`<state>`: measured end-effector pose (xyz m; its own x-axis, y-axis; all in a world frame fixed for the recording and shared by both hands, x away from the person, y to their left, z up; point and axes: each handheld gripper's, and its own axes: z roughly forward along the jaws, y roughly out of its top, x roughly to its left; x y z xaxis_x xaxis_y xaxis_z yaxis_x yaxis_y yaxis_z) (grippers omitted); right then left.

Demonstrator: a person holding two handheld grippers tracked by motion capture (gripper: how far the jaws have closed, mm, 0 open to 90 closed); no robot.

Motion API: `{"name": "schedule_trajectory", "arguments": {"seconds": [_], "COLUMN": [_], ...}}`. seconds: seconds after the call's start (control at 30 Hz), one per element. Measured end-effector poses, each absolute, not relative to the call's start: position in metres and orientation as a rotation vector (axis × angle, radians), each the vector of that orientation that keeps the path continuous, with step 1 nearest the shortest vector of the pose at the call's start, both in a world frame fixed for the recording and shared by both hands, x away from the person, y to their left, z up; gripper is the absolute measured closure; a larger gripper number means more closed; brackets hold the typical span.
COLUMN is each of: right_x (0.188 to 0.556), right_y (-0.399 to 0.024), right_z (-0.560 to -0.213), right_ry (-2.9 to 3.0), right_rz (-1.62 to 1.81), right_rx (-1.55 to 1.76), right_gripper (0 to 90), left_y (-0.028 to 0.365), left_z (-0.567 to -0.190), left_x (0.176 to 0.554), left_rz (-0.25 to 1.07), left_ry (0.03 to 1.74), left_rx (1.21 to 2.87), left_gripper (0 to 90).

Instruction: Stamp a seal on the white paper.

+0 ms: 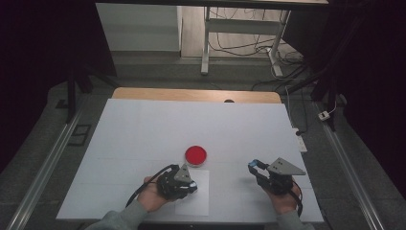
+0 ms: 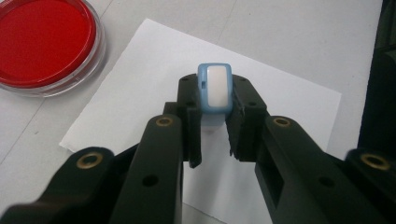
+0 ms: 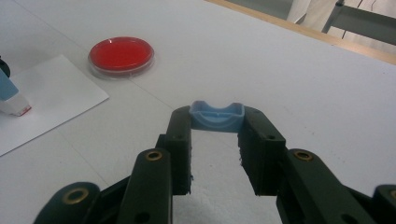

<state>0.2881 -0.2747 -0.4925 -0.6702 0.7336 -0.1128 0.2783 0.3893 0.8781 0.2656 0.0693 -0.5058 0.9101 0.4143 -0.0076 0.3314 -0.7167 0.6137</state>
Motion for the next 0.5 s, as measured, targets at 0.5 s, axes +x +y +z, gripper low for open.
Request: {"name": "schedule_trajectory", "arguments": {"seconds": [0.5], "right_x": [0.287], "right_y": [-0.277], "right_z": [-0.490], "right_ry": [2.148], "right_rz": [1.262], "right_rx": [0.878], "right_gripper": [65.1], "left_y": [0.075], "left_z": [-0.491], "left_x": [0.262], "left_rz": [0.146], "left_ry": [0.532], "left_rx": [2.293], "left_gripper": [76.0]}}
